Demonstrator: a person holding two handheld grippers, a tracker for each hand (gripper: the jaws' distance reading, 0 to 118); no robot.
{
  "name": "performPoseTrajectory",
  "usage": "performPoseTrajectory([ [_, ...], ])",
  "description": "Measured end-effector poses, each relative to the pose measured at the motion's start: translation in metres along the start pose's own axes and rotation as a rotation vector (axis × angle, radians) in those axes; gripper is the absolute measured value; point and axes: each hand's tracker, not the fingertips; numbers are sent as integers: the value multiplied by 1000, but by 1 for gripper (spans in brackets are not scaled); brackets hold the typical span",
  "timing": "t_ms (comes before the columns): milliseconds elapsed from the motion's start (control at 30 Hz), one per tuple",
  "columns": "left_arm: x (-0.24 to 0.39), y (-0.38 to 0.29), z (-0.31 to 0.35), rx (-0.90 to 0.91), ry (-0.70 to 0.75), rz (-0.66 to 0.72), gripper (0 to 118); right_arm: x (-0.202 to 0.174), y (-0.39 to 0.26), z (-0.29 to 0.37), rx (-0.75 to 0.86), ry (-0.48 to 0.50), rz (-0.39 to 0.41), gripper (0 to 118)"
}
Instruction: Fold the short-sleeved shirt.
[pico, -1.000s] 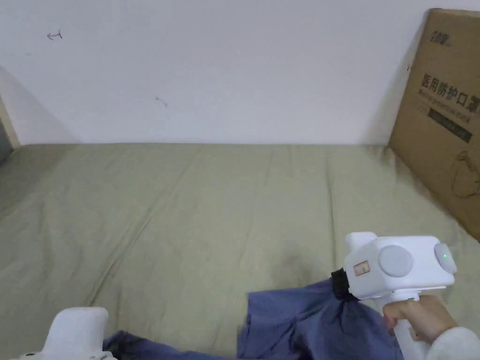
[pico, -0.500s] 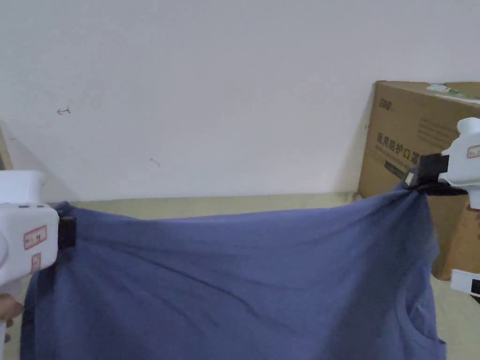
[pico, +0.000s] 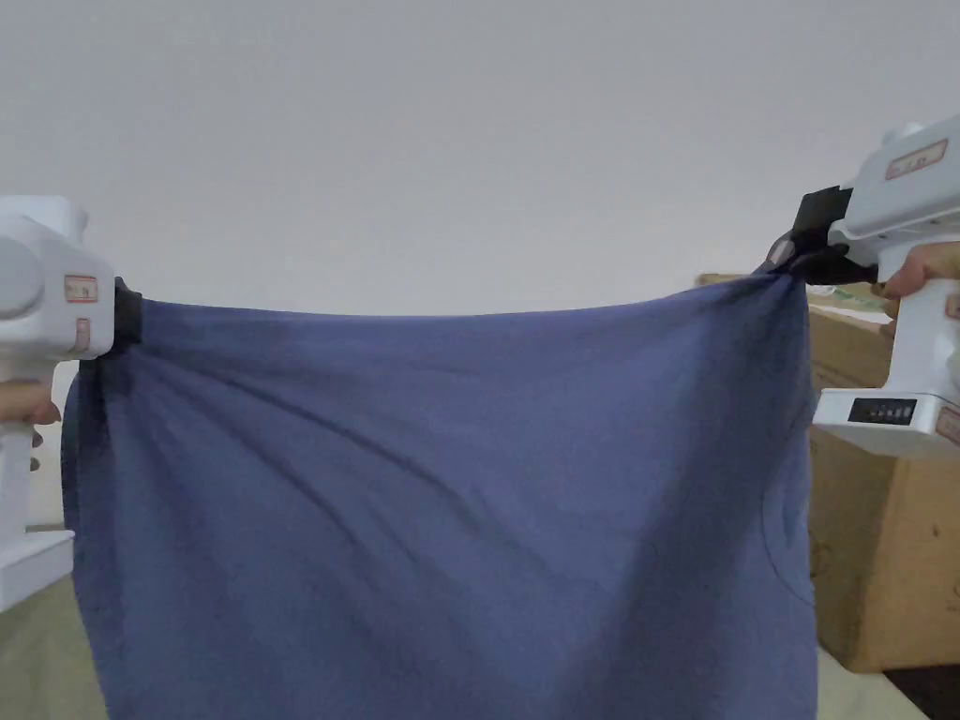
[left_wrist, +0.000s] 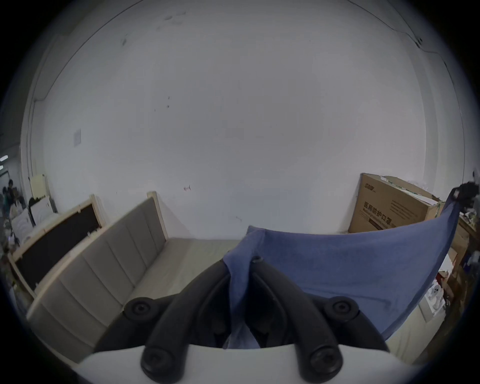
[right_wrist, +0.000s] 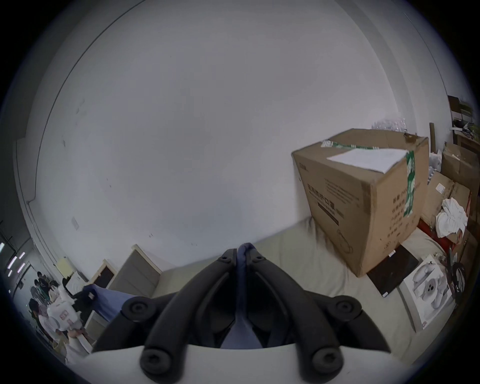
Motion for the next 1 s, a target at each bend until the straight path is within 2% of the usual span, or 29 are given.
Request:
performPoseTrajectory([
  [67, -2, 22, -6, 3, 8, -17, 2, -14, 20, 2, 30, 27, 10, 6],
  [167, -10, 51, -13, 50, -10, 71, 2, -33, 48, 2, 66, 8, 48, 6],
  [267, -6, 72, -23, 70, 7, 28, 2, -43, 70, -3, 98, 4, 14, 6],
  [333, -2, 79, -26, 84, 20, 0, 2, -48, 65, 7, 112, 10, 12, 6],
  [400, -2, 79, -33, 100, 4, -3, 2, -53, 62, 6, 129, -14, 60, 6],
  [467, -3, 73, -43, 109, 2, 10, 2, -48, 53, 0, 124, -11, 68, 6],
  [567, -1, 49, -64, 86, -3, 5, 2, -31, 34, -21, 77, -19, 53, 6],
  [667, 6, 13, -93, 3, -23, -23, 2, -7, 1, -56, -17, -97, 78, 6],
  [767, 21, -38, -127, -89, -11, -79, 2, 24, -49, -101, -106, -146, 52, 6],
  [867, 33, -106, -165, -200, 12, -125, 2, 60, -112, -155, -246, -219, 62, 6],
  [933, 38, -163, -184, -268, 19, -81, 2, 86, -168, -186, -363, -263, 89, 6],
  [1000, 40, -222, -195, -299, 14, -53, 2, 117, -215, -214, -455, -292, 48, 6],
])
